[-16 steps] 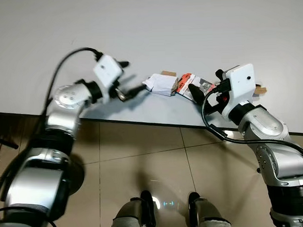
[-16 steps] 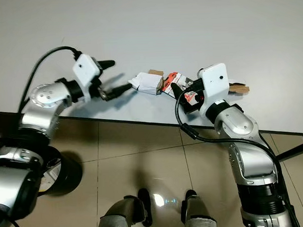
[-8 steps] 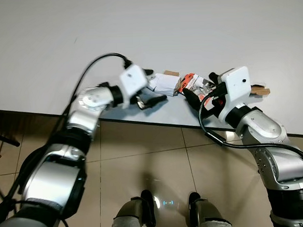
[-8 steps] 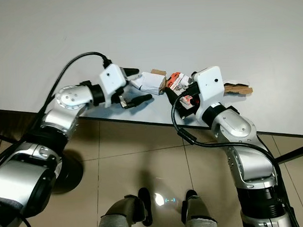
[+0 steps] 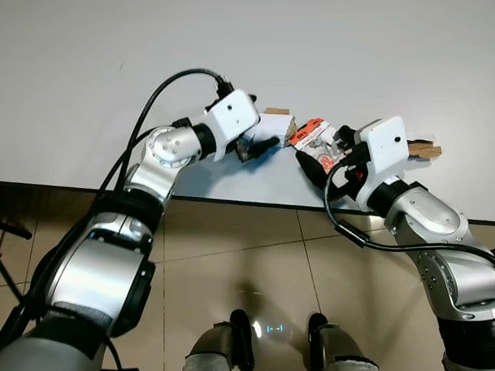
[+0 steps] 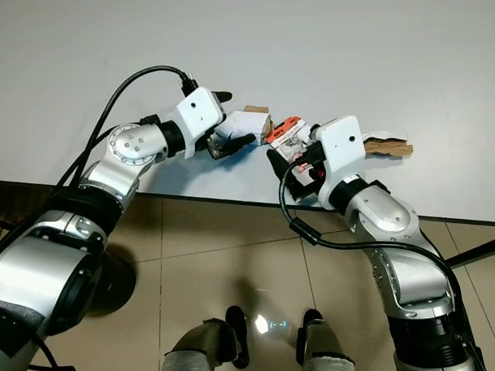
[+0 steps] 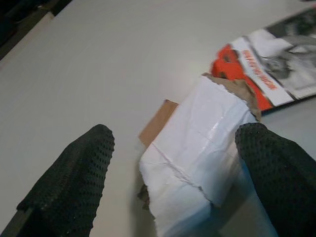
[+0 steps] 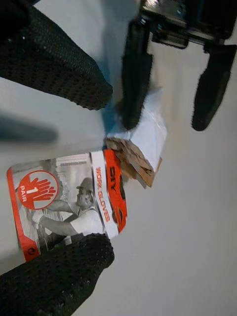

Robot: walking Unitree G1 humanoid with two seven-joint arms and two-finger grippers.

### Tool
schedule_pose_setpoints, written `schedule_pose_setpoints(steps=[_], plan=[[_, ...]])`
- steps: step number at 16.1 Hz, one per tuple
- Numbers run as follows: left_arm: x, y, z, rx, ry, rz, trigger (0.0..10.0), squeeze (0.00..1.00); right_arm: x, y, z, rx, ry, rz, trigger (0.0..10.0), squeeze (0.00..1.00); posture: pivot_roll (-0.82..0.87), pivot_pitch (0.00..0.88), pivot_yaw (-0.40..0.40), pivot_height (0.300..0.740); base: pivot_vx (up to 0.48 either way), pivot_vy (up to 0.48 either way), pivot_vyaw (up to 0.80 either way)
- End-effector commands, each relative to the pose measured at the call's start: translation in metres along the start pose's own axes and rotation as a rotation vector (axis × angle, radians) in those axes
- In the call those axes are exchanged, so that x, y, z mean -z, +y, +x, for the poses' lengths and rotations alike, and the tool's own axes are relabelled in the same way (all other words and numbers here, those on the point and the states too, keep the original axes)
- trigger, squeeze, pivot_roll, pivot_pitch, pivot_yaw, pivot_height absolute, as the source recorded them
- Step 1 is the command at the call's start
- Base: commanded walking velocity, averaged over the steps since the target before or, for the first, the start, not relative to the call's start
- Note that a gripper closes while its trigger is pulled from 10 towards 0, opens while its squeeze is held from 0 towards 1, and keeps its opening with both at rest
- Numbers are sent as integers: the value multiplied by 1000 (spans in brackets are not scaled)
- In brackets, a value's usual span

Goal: Picking trash to rubbish bin

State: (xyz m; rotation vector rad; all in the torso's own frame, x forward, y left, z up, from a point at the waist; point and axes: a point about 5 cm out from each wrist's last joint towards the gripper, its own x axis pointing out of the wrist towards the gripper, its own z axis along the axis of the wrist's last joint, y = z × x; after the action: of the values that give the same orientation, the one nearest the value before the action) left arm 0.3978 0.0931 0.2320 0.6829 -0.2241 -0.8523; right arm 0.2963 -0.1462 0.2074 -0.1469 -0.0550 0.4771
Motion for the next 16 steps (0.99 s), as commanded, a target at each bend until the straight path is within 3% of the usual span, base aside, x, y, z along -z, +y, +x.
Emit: schedule_pose_setpoints(steps=[1, 3, 7, 10, 13, 14, 16], plan=[[0, 4, 0, -18, 12, -15, 10000, 0, -1, 7, -4, -28, -4, 6, 10000, 0, -39, 316, 118, 740, 0, 0, 0], [1, 4, 2, -2, 17, -124, 10000, 0, -1, 7, -4, -27, -2, 6, 10000, 0, -50, 315, 119, 740, 0, 0, 0], [6, -1, 2, 71, -61, -460, 10000, 0, -1, 8, -6, -30, 1, 8, 10000, 0, -68, 313, 118, 740, 0, 0, 0], [10, -4, 0, 89, -70, -535, 10000, 0, -1, 10, -7, -34, -1, 10, 10000, 0, -78, 316, 117, 740, 0, 0, 0], [18, -4, -2, 23, -26, -531, 10000, 0, 0, 9, -8, -30, 5, 11, 10000, 0, -75, 314, 116, 740, 0, 0, 0], [14, 1, -2, 8, -46, -512, 10000, 0, -1, 9, -8, -29, 3, 11, 10000, 0, -77, 313, 115, 740, 0, 0, 0], [-5, 9, 0, 87, -144, -472, 10000, 0, -1, 10, -7, -30, -1, 12, 10000, 0, -76, 313, 114, 740, 0, 0, 0]])
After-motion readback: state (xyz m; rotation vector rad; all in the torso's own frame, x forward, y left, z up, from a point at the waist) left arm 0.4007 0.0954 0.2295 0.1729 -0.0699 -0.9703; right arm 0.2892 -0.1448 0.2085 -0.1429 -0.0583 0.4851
